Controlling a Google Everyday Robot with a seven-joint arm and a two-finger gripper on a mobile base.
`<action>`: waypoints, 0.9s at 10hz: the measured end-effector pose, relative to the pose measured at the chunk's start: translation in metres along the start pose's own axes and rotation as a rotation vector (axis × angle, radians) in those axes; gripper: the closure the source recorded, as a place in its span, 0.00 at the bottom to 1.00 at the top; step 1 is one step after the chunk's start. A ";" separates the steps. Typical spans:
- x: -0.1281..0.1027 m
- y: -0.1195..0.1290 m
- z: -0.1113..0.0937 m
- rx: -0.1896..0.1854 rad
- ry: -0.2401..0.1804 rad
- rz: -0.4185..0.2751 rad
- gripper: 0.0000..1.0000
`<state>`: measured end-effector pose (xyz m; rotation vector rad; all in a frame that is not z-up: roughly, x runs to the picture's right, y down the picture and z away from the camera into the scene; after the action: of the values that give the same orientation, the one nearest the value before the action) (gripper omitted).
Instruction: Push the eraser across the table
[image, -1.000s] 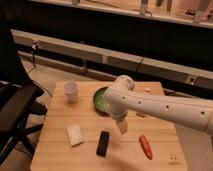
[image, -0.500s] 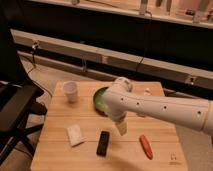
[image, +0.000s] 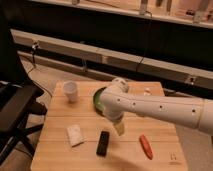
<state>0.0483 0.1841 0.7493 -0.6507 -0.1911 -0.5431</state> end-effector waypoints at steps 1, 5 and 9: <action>0.002 0.007 0.001 0.002 0.003 0.002 0.44; 0.002 0.032 0.020 0.008 -0.023 0.007 0.85; -0.010 0.041 0.047 -0.038 -0.041 -0.027 1.00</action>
<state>0.0619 0.2452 0.7614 -0.6979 -0.2289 -0.5609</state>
